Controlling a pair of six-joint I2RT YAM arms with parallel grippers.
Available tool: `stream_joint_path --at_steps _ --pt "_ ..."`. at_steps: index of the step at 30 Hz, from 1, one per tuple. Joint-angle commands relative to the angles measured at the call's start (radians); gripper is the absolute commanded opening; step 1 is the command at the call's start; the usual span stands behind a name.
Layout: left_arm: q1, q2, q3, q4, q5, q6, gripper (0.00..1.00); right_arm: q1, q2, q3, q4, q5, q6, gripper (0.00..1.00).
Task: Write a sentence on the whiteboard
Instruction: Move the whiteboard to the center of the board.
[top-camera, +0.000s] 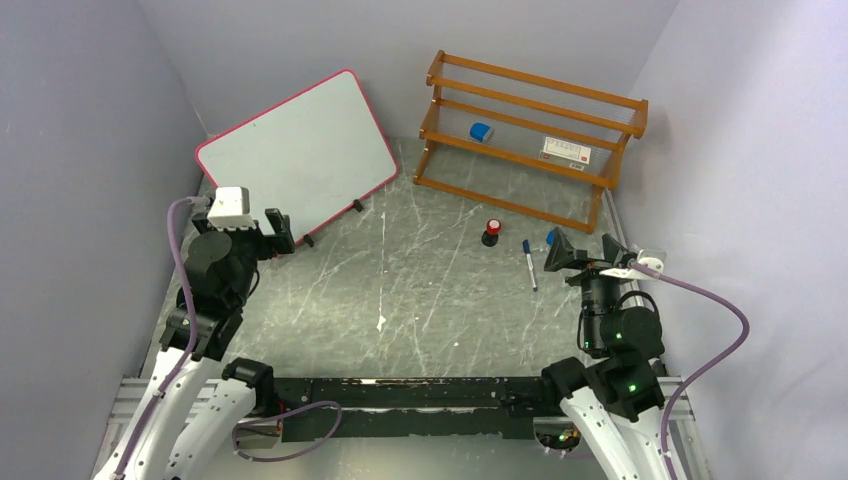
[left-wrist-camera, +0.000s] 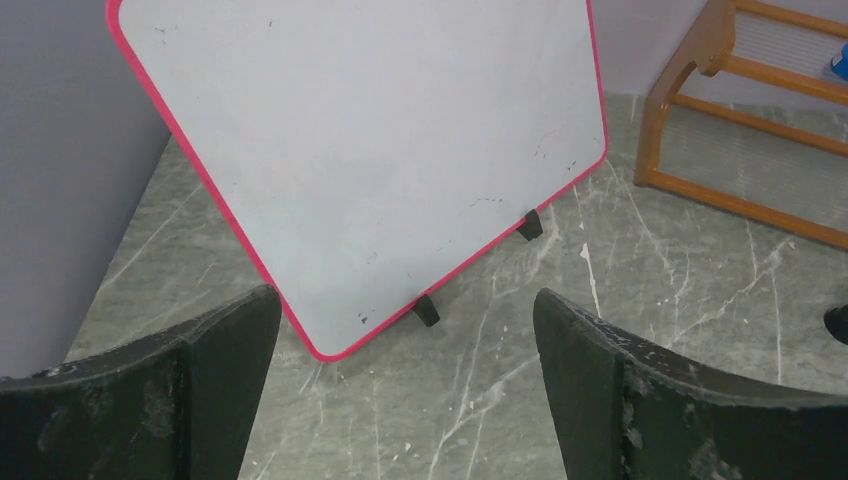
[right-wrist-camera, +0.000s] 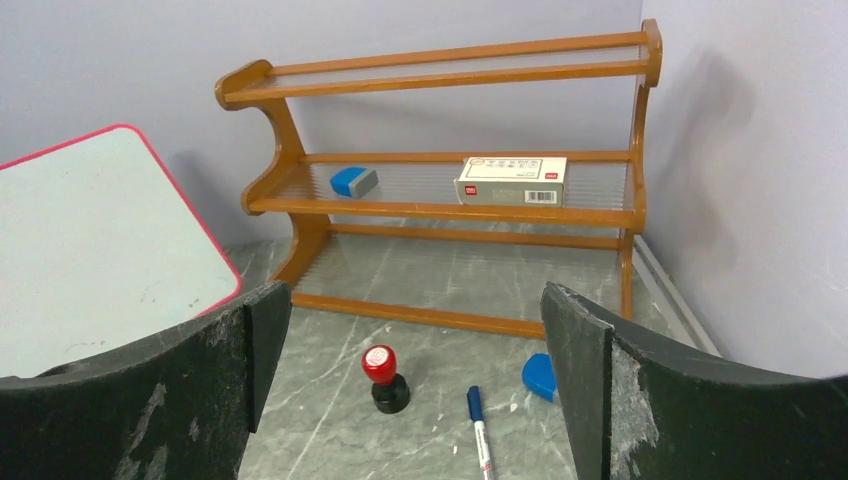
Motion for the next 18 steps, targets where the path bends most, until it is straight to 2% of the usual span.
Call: stream_joint_path --at_steps 1,11,18 --pt "0.015 -0.013 0.01 0.02 -0.027 -0.011 1.0 0.006 0.004 0.011 0.007 -0.004 -0.004 1.0" --pt "0.014 0.009 0.013 0.017 -0.087 -0.047 1.0 0.004 -0.023 -0.017 0.021 -0.001 -0.006 1.0" --pt "0.014 0.046 0.015 -0.037 -0.196 -0.207 0.96 0.005 -0.05 -0.032 0.023 -0.001 -0.003 1.0"
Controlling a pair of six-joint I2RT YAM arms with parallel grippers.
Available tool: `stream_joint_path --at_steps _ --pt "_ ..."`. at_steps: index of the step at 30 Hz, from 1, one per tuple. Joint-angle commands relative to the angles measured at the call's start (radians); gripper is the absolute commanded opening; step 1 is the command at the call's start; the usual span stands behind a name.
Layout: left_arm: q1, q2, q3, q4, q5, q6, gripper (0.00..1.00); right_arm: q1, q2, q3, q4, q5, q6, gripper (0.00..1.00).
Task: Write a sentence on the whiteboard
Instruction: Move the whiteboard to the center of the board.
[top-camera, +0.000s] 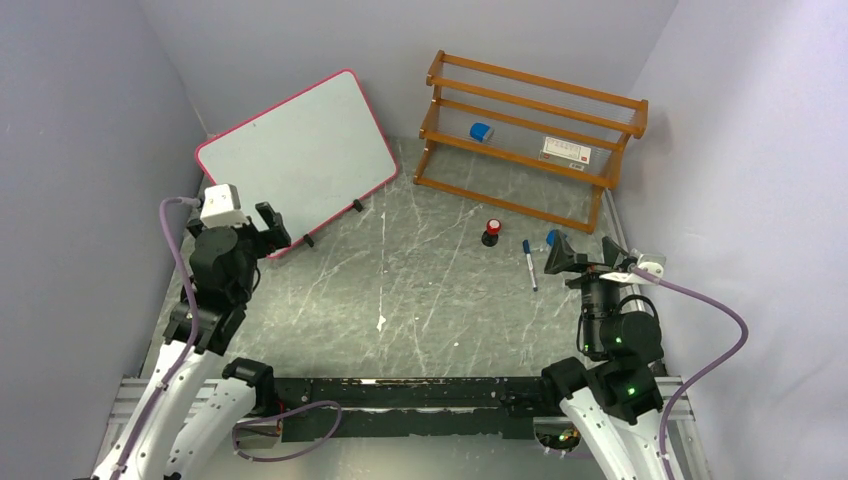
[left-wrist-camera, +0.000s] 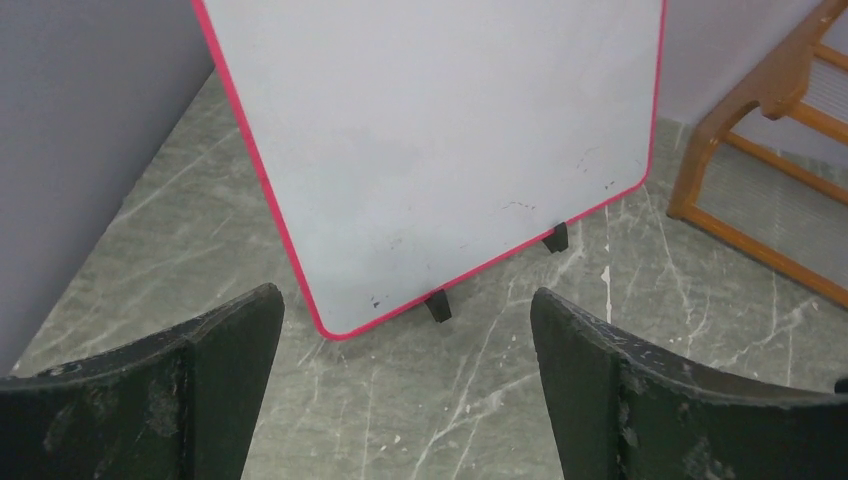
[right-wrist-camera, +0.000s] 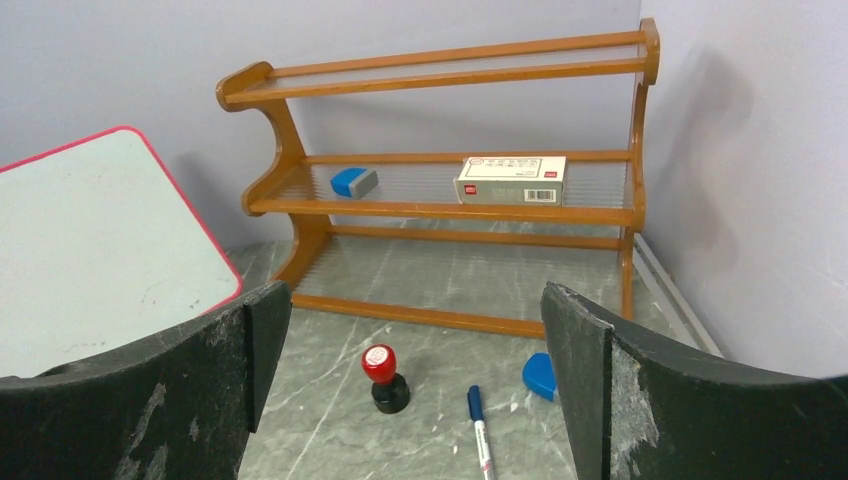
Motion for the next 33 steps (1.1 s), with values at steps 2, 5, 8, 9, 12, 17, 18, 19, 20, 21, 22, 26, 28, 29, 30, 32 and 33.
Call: stream_joint_path --at_steps 2,5,8,9,12,17,18,19,20,21,22,26,28,29,30,32,33 --pt "0.013 0.047 0.028 -0.055 -0.064 -0.117 0.96 0.005 -0.026 -0.013 0.019 -0.005 0.0 1.0" --pt "0.014 0.11 0.057 -0.103 -0.025 -0.167 0.96 0.005 -0.036 -0.02 0.026 -0.021 -0.003 1.0" --pt "0.013 0.213 0.08 -0.148 -0.017 -0.226 0.96 0.005 -0.053 -0.029 0.037 -0.04 -0.01 1.0" --pt "0.013 0.255 0.09 -0.162 -0.016 -0.246 0.96 0.005 -0.059 -0.031 0.038 -0.044 -0.013 1.0" --pt "0.012 0.37 0.107 -0.164 0.013 -0.307 0.96 0.005 -0.075 -0.038 0.043 -0.062 -0.018 1.0" --pt "-0.019 0.506 0.078 -0.078 0.01 -0.385 0.96 0.005 -0.092 -0.042 0.043 -0.073 -0.021 1.0" --pt "-0.026 0.533 0.076 -0.066 0.003 -0.398 0.96 0.005 -0.095 -0.042 0.043 -0.075 -0.021 1.0" --pt "-0.037 0.563 0.077 -0.053 -0.003 -0.406 0.96 0.005 -0.099 -0.044 0.044 -0.075 -0.021 1.0" --pt "-0.051 0.59 0.078 -0.044 -0.018 -0.413 0.97 0.005 -0.105 -0.047 0.045 -0.073 -0.021 1.0" --pt "-0.065 0.617 0.08 -0.029 -0.031 -0.414 0.91 0.005 -0.109 -0.048 0.046 -0.07 -0.021 1.0" --pt "-0.078 0.642 0.082 -0.016 -0.041 -0.416 0.88 0.005 -0.113 -0.05 0.046 -0.068 -0.022 1.0" --pt "-0.1 0.734 0.08 0.047 -0.059 -0.444 0.82 0.006 -0.121 -0.051 0.044 -0.064 -0.022 1.0" --pt "-0.101 0.793 0.082 0.078 -0.077 -0.458 0.76 0.007 -0.125 -0.053 0.045 -0.069 -0.022 1.0" --pt "-0.101 0.822 0.088 0.086 -0.084 -0.465 0.74 0.007 -0.126 -0.054 0.046 -0.073 -0.023 1.0" --pt "-0.101 0.848 0.097 0.091 -0.092 -0.471 0.73 0.006 -0.126 -0.054 0.047 -0.073 -0.022 1.0" --pt "-0.099 0.893 0.117 0.101 -0.1 -0.476 0.68 0.007 -0.127 -0.054 0.044 -0.071 -0.022 1.0" --pt "-0.098 0.912 0.127 0.106 -0.104 -0.477 0.66 0.006 -0.127 -0.054 0.044 -0.07 -0.023 1.0"
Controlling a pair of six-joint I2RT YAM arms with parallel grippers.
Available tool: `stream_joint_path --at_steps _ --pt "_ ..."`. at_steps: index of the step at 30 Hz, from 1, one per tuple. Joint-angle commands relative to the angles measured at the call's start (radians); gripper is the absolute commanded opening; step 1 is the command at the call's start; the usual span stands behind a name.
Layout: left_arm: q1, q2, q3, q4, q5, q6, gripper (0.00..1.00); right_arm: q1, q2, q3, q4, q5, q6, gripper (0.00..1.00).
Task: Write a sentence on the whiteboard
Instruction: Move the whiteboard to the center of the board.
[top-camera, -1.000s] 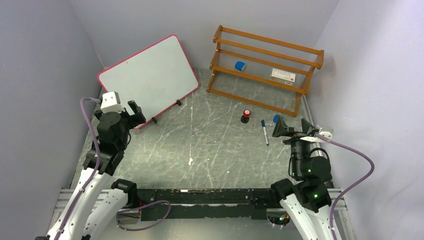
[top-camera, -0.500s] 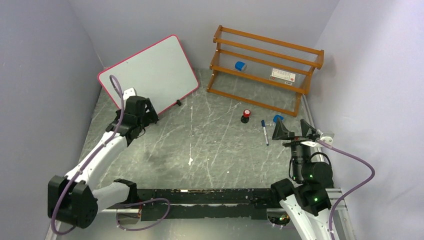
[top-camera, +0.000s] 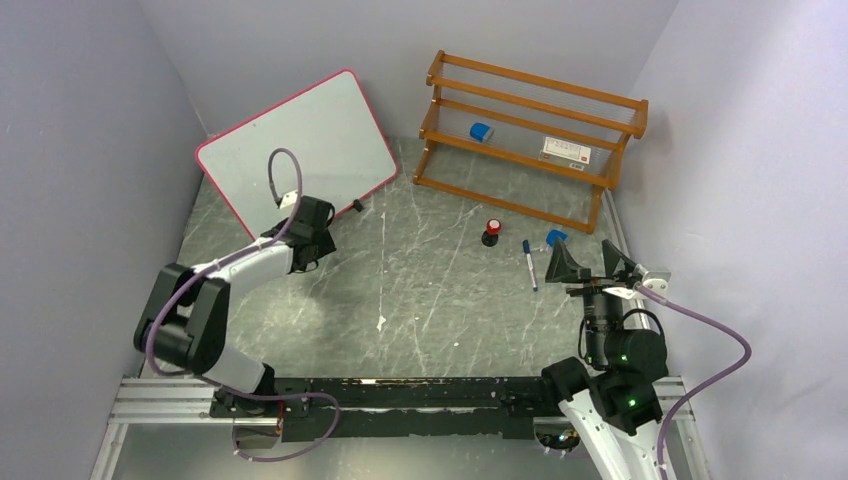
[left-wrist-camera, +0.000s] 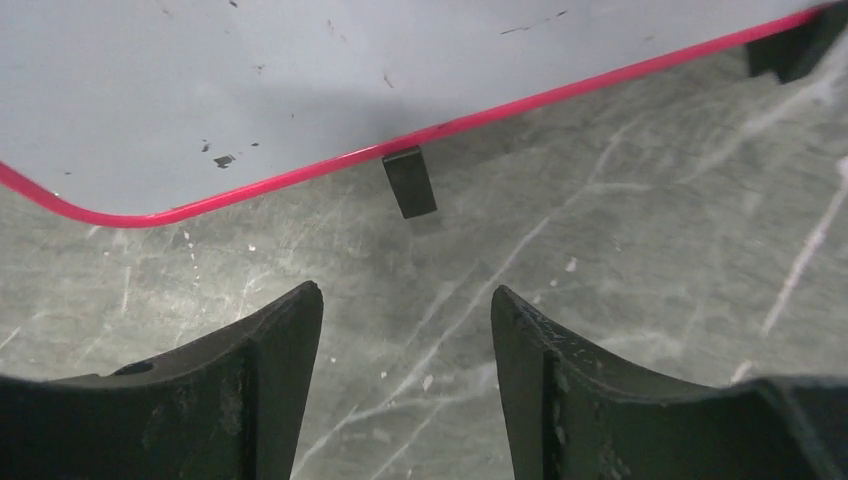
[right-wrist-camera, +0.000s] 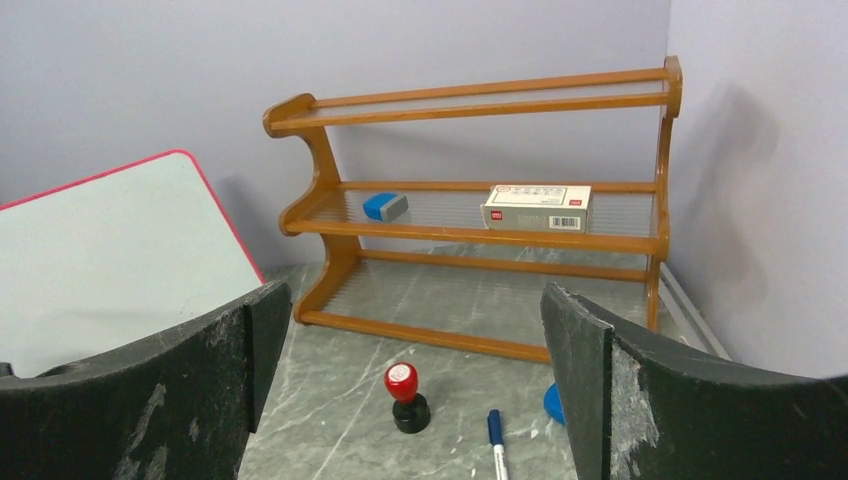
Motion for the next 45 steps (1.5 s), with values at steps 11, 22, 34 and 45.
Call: stream_joint_path --at_steps 11,22,34,45 --pt "0.054 0.227 0.131 0.13 -0.075 -0.04 0.5 0.008 -0.024 -0.02 0.026 -0.011 -0.025 1.0" --pt "0.071 0.228 0.101 0.143 -0.053 -0.056 0.1 0.009 -0.025 -0.026 0.035 -0.029 -0.037 1.0" --pt "0.069 0.006 -0.126 0.067 0.029 -0.076 0.05 0.016 -0.032 -0.029 0.042 -0.034 -0.036 1.0" --pt "-0.093 -0.153 -0.232 0.004 0.091 -0.12 0.05 0.02 -0.033 -0.025 0.038 -0.049 -0.034 1.0"
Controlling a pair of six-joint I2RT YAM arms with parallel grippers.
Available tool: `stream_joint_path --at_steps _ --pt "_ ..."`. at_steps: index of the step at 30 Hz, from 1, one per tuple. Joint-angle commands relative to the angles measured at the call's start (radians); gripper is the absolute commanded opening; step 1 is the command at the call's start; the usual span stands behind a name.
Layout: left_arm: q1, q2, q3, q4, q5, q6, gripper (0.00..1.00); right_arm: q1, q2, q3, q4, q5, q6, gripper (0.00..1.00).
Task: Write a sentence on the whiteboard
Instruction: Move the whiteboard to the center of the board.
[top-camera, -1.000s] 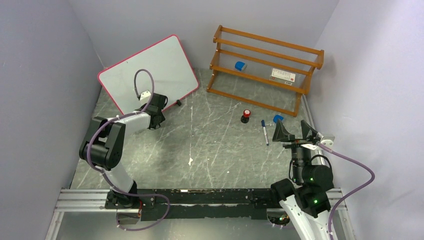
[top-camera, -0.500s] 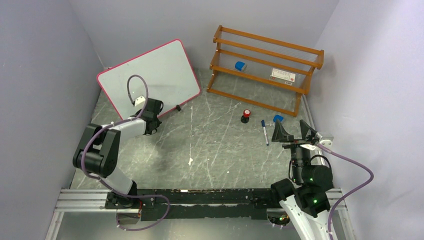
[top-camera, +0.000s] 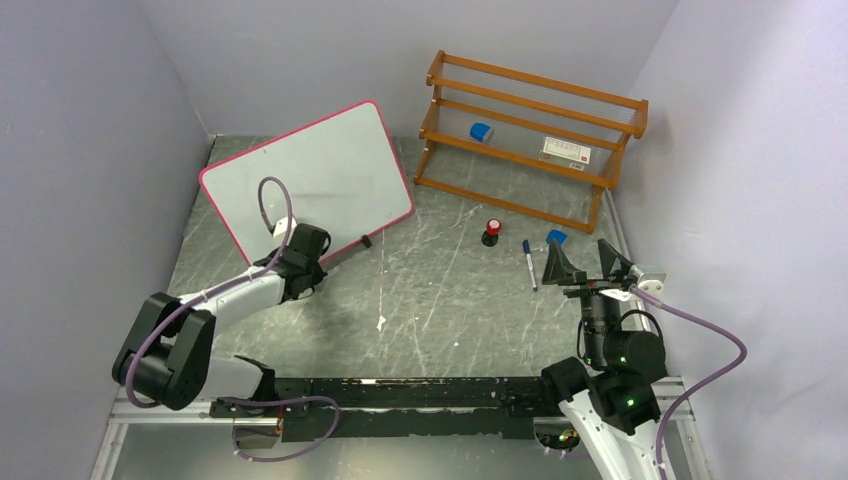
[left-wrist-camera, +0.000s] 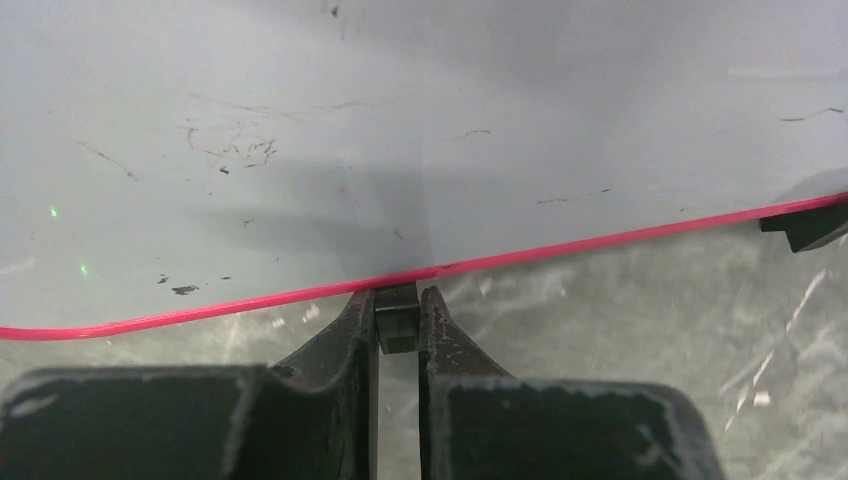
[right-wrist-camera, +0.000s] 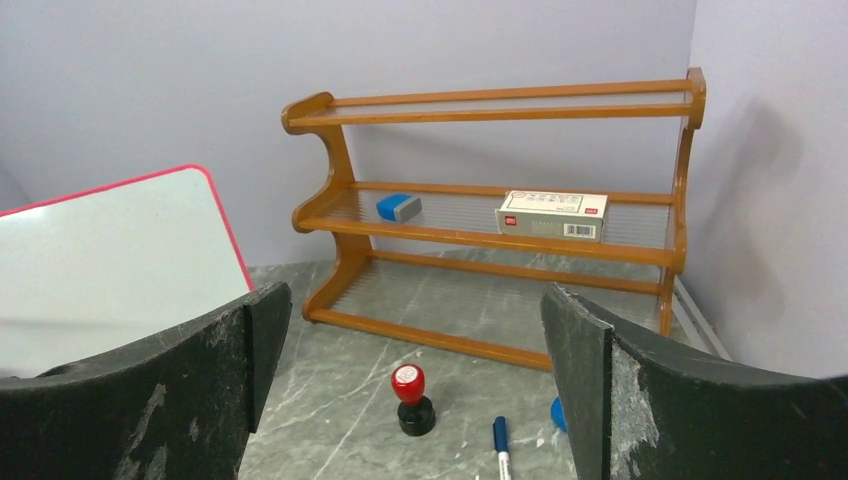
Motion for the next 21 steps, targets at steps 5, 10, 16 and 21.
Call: stream_joint_path --at_steps 5,10,16,21 --pt "-0.156 -0.043 -0.053 -0.006 0.078 -0.054 0.05 0.009 -0.015 0.0 0.012 -0.023 -0.009 1.0" --pt "-0.238 -0.009 -0.035 0.018 0.073 -0.084 0.05 0.009 -0.011 0.002 0.01 -0.021 -0.01 1.0" --pt "-0.313 0.064 0.022 0.061 0.066 -0.105 0.05 0.009 -0.008 0.005 0.006 -0.017 -0.007 1.0" --pt "-0.333 0.13 0.078 0.086 0.063 -0.101 0.05 0.008 -0.005 0.008 0.004 -0.015 -0.002 1.0"
